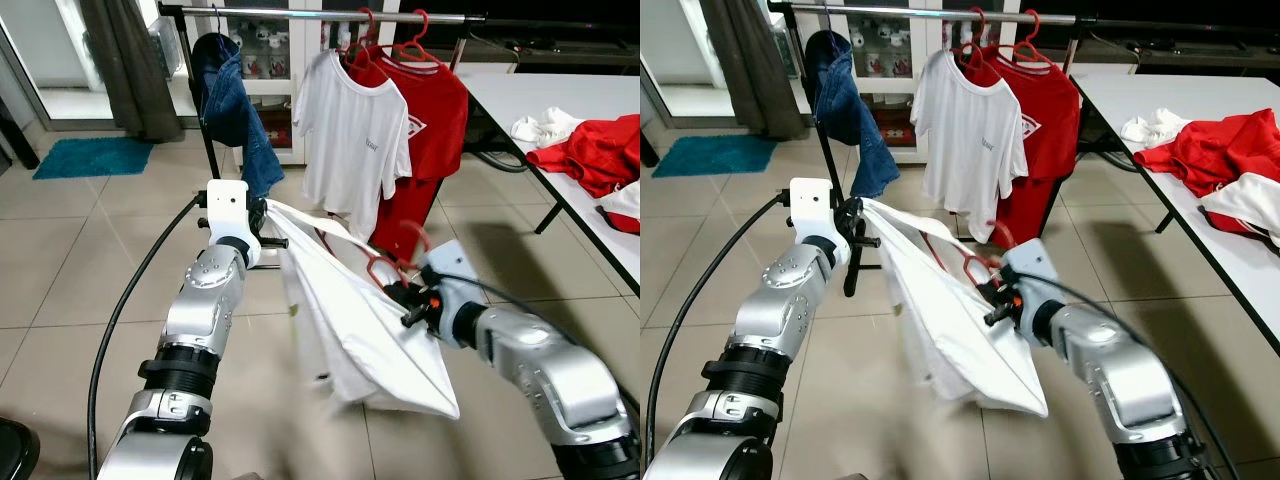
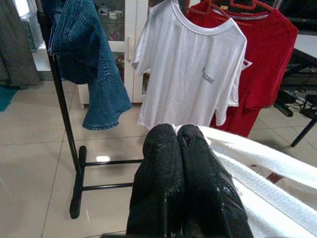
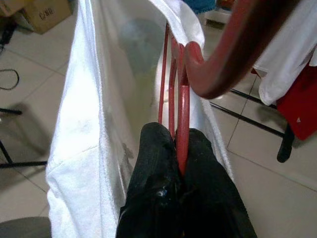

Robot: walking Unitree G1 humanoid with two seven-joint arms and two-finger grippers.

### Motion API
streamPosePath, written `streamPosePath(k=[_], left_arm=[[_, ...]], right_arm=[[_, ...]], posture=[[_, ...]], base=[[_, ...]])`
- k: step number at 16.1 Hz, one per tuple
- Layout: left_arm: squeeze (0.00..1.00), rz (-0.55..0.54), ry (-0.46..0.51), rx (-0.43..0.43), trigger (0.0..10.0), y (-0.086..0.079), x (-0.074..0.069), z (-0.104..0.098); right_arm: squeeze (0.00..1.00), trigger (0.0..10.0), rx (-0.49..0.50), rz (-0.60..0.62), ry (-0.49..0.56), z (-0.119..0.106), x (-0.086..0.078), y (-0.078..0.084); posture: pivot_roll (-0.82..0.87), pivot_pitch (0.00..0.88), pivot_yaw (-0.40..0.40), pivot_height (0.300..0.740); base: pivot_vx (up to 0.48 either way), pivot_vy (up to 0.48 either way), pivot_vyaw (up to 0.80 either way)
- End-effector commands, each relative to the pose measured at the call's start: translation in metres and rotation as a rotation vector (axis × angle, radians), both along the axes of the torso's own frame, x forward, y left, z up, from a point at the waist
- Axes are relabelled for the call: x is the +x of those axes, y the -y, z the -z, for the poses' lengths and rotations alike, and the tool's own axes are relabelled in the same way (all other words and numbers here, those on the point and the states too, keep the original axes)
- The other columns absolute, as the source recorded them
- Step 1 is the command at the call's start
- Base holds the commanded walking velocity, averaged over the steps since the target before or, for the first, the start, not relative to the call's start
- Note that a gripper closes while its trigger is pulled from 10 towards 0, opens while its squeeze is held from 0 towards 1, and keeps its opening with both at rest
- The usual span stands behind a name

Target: Hang hanger

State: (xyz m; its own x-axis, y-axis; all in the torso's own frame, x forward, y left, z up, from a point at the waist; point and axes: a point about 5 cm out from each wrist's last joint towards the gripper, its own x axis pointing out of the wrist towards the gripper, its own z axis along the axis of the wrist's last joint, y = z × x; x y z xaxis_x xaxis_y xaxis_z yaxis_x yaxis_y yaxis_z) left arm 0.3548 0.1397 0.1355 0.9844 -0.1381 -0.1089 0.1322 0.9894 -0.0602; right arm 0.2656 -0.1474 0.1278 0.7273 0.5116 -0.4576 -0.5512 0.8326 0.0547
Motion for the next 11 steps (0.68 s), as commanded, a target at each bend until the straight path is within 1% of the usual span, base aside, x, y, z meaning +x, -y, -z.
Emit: streamPosePath(k=[1,3,4,5,6,7,8,9,10,11], left_arm=[[0.00,-0.010,0.026,0.017,0.0,-0.002,0.003,-0.006],[0.00,0.009,0.032,0.015,0.0,0.000,0.003,-0.008],[0.00,0.000,0.033,0.022,0.0,-0.002,0.003,-0.008],[0.00,-0.003,0.033,0.022,0.0,-0.003,0.003,-0.008],[0.00,0.001,0.032,0.021,0.0,-0.003,0.003,-0.008],[0.00,0.043,0.021,0.004,0.0,0.003,0.001,-0.007],[0.00,0.122,-0.002,-0.021,0.0,0.016,-0.003,-0.005],[0.00,0.209,-0.030,-0.041,0.0,0.030,-0.007,-0.001],[0.00,0.295,-0.059,-0.072,0.0,0.047,-0.013,0.003],[0.00,0.332,-0.076,-0.093,0.0,0.055,-0.016,0.005]], right_arm=[[0.00,10.0,-0.003,0.053,-0.002,-0.006,0.003,0.009],[0.00,10.0,-0.017,0.108,-0.004,-0.006,0.007,0.012],[0.00,10.0,0.003,0.218,0.006,-0.007,0.014,0.015],[0.00,10.0,0.018,0.299,0.022,-0.008,0.018,0.019],[0.00,10.0,0.057,0.422,0.043,-0.010,0.024,0.026],[0.00,10.0,0.072,0.557,0.058,-0.009,0.029,0.034],[0.00,10.0,0.065,0.632,0.084,-0.010,0.033,0.037],[0.00,10.0,0.070,0.653,0.116,-0.013,0.036,0.034],[0.00,10.0,0.094,0.660,0.150,-0.019,0.040,0.028],[0.00,10.0,0.091,0.652,0.169,-0.022,0.041,0.024]], posture=[[-0.17,0.000,-0.009,0.740],[-0.17,0.000,-0.009,0.740],[-0.17,0.000,-0.013,0.740],[-0.17,0.000,-0.013,0.740],[-0.17,0.000,-0.013,0.740],[-0.17,0.000,-0.014,0.740],[-0.17,0.000,-0.014,0.740],[-0.17,0.000,-0.015,0.740],[-0.17,0.000,-0.014,0.740],[-0.17,0.000,-0.013,0.740]], base=[[0.000,0.000,0.00],[0.000,0.000,0.00],[0.000,0.000,0.00],[0.000,0.000,0.00],[0.000,0.000,0.00],[0.000,0.000,0.00],[0.000,0.000,0.00],[0.000,0.000,0.00],[0.000,0.000,0.00],[0.000,0.000,0.00]])
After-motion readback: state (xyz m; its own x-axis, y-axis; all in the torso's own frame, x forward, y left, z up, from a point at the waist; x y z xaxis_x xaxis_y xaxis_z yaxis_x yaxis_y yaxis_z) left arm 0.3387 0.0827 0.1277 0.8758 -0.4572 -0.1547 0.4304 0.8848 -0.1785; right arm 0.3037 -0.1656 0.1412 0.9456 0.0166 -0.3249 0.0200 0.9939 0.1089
